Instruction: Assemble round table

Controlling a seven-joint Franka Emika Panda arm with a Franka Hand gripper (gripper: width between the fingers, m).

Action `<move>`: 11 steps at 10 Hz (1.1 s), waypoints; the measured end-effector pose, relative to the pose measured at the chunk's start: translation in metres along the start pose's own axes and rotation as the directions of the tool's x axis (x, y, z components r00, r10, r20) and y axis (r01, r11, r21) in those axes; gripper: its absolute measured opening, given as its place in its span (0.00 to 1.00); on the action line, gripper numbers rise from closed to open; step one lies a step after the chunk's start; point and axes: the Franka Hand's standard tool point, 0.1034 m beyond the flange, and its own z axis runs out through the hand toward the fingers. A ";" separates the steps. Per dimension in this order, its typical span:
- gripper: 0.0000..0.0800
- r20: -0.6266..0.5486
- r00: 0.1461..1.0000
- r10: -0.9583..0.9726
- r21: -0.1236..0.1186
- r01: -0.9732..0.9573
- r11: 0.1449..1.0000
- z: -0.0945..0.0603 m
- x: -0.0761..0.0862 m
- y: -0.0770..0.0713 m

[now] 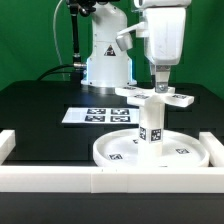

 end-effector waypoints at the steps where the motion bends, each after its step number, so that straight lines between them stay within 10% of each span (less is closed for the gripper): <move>1: 0.81 0.004 0.999 -0.046 0.001 0.046 0.999 0.000 -0.001 0.000; 11: 0.76 0.024 0.980 -0.198 0.030 0.197 0.980 0.015 -0.011 -0.006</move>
Offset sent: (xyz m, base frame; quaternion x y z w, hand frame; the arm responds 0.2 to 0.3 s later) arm 0.0012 0.0004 -0.0012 -0.0013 -0.0001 -0.1291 0.9916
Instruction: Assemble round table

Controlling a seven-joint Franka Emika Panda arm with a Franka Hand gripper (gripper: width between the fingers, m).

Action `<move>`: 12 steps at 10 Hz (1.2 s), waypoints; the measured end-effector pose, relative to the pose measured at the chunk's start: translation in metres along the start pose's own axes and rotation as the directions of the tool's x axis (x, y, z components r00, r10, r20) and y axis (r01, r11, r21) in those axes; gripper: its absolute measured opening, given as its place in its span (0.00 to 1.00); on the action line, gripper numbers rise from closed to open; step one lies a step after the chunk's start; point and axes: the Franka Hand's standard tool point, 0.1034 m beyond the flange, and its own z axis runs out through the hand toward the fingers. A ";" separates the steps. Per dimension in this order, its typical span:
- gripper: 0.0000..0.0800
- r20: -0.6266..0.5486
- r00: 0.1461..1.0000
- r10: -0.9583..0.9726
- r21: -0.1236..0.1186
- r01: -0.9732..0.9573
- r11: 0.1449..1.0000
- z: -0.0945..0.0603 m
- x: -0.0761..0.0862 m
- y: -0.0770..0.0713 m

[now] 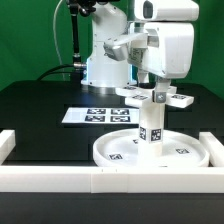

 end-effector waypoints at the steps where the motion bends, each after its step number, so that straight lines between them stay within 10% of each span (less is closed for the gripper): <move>1: 0.55 0.000 1.000 0.005 0.000 -0.005 1.000 0.000 0.000 0.000; 8: 0.55 0.000 0.970 0.244 0.002 -0.244 0.970 0.000 -0.001 -0.001; 12: 0.55 -0.009 0.743 0.669 0.013 -0.669 0.743 0.001 -0.003 -0.003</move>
Offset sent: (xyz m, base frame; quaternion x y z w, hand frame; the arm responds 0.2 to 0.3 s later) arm 0.0000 0.0000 0.0000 0.0000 0.0000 0.0650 0.9979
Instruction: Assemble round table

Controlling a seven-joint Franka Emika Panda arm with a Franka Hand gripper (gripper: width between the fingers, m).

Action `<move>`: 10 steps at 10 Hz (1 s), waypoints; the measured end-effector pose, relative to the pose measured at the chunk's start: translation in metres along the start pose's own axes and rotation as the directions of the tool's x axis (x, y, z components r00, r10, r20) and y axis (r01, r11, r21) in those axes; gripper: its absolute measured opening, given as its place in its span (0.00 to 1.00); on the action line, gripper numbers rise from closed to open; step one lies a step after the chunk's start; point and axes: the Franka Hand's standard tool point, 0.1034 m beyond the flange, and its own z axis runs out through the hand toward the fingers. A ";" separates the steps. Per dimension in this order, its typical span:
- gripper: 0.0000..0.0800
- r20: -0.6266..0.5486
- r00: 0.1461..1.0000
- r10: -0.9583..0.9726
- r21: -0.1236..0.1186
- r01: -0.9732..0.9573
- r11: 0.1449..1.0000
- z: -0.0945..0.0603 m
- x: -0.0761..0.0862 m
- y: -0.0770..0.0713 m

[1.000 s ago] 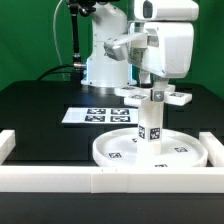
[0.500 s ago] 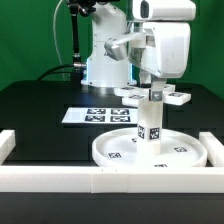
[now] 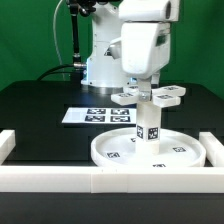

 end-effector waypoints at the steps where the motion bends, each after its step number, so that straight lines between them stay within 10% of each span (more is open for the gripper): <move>1: 0.55 -0.002 0.990 0.144 0.002 -0.144 0.990 0.000 0.001 -0.001; 10: 0.55 -0.016 0.679 0.734 0.016 -0.734 0.679 0.000 0.004 -0.002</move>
Offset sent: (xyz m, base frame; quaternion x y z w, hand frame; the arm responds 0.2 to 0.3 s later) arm -0.0124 0.0116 -0.0098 0.0037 0.0144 0.2782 0.9604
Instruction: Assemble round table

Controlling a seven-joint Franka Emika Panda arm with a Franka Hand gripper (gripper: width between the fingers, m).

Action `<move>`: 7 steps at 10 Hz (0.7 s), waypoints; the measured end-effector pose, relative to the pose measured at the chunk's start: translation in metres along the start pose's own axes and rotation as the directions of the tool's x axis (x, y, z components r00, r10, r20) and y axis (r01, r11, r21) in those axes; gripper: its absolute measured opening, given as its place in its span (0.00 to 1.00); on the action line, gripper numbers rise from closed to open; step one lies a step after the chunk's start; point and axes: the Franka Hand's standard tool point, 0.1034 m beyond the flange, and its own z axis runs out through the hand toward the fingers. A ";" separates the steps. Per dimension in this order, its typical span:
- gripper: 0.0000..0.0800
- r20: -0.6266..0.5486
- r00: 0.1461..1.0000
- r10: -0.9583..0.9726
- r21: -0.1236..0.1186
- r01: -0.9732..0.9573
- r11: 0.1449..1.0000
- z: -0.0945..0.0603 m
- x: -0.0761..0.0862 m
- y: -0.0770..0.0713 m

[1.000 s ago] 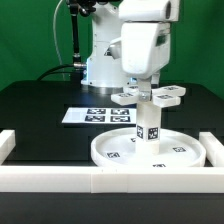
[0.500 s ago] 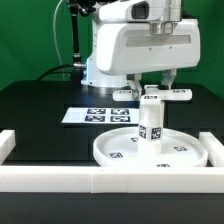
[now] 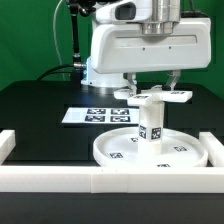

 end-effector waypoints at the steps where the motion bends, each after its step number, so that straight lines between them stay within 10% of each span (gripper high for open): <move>1: 0.55 -0.009 0.991 0.136 0.014 -0.135 0.991 0.000 0.000 0.001; 7: 0.55 -0.033 0.646 0.763 0.082 -0.759 0.646 0.000 -0.002 0.000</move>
Offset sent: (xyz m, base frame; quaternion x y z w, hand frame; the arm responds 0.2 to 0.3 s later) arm -0.0244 0.0083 -0.0163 0.0375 -0.0007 0.3543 0.9344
